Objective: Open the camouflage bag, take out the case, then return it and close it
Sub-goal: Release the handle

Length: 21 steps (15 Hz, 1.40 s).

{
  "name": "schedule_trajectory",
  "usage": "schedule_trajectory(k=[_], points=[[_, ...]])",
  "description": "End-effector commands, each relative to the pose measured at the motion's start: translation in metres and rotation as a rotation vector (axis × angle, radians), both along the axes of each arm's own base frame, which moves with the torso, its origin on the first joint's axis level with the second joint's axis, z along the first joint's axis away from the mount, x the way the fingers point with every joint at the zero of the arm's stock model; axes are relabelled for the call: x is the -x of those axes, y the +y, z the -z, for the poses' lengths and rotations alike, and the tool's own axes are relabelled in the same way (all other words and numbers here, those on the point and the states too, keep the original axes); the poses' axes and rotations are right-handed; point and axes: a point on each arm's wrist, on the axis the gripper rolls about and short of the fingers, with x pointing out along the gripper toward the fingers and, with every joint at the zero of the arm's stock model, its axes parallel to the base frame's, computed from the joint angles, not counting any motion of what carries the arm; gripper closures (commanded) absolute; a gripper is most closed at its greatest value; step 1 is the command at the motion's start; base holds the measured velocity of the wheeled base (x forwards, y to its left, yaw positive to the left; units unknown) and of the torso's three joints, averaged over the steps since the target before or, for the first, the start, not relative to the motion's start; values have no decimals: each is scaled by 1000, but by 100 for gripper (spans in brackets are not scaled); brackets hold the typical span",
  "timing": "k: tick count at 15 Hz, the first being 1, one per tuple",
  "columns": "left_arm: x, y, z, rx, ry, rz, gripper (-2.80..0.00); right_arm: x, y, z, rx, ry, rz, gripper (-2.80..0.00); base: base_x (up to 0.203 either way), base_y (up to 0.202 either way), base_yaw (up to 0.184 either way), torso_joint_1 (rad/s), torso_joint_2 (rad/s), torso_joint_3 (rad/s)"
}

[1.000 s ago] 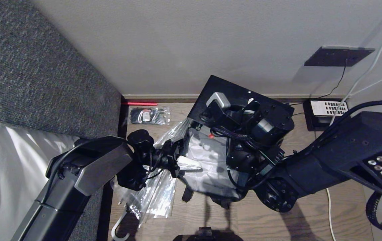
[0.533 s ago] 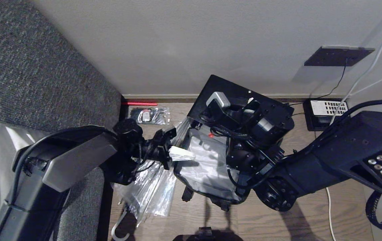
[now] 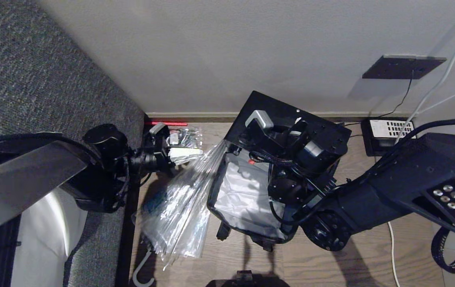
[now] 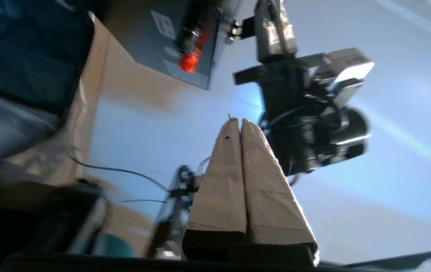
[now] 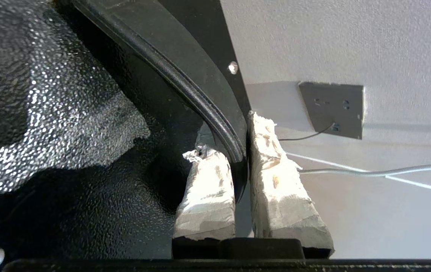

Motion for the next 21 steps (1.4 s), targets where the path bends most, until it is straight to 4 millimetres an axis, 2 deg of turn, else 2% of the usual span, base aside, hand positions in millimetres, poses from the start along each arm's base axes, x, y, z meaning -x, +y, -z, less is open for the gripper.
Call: schedule_trajectory(k=[1, 4, 10, 13, 15, 17, 21], points=[[12, 3, -20, 19, -19, -35, 0, -1, 1, 0, 4, 0, 7, 0, 0, 0, 0, 0, 0, 0], [26, 6, -28, 64, 62, -139, 0, -4, 0, 2, 9, 3, 17, 0, 0, 0, 0, 0, 0, 0], [58, 4, -32, 78, 119, -191, 0, -8, 3, 11, 25, 17, 18, 0, 0, 0, 0, 0, 0, 0], [80, 4, -37, 81, 133, -208, 0, -9, 4, 15, 31, 25, 19, 0, 0, 0, 0, 0, 0, 0], [95, 5, -33, 67, 130, -234, 0, -9, 5, 15, 29, 25, 21, 0, 0, 0, 0, 0, 0, 0], [108, 8, -19, 23, 107, -256, 0, -10, 5, 16, 32, 28, 21, 0, 0, 0, 0, 0, 0, 0], [120, 11, -8, 0, 113, -330, 0, -15, 2, 21, 35, 39, 45, 0, 0, 0, 0, 0, 0, 0]])
